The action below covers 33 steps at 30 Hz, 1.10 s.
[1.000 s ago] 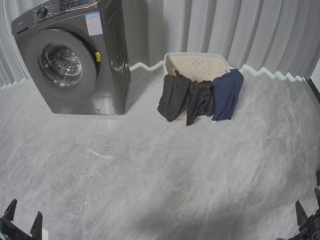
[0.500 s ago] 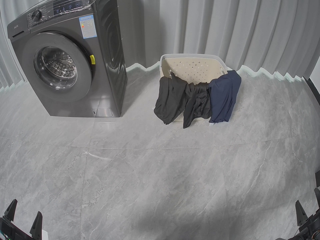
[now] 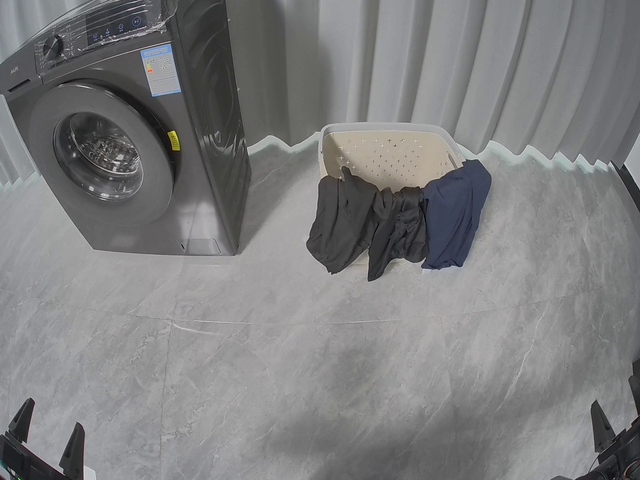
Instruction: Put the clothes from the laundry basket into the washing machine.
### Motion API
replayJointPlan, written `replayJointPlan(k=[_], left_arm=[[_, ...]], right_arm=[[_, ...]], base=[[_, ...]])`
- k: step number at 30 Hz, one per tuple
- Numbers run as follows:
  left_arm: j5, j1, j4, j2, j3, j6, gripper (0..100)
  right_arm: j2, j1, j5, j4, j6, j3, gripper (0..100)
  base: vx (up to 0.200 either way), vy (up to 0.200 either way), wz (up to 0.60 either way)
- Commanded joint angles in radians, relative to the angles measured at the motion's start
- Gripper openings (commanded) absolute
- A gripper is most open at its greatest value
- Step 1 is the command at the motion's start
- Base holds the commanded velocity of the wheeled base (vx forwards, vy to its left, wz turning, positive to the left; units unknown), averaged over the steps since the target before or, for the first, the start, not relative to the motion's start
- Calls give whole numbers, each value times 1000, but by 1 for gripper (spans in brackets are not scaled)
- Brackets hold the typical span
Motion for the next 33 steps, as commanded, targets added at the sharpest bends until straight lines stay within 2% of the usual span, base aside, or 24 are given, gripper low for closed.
replayJointPlan(k=[1,4,13,22,25,33], left_arm=[[1,0,0,-15,16,1,100],[-1,0,0,-15,16,0,100],[1,0,0,-15,16,-3,100],[-1,0,0,-13,15,-5,100],[1,1,0,-13,15,-3,100],[5,1,-1,-15,16,-3,100]], right_arm=[[-15,0,1,0,0,18,100],[-15,0,1,0,0,18,100],[-15,0,1,0,0,18,100],[-15,0,1,0,0,18,100],[-15,0,1,0,0,18,100],[-15,0,1,0,0,18,100]], base=[[200,0,0],[200,0,0],[0,0,0],[200,200,0],[0,200,0],[0,-25,0]])
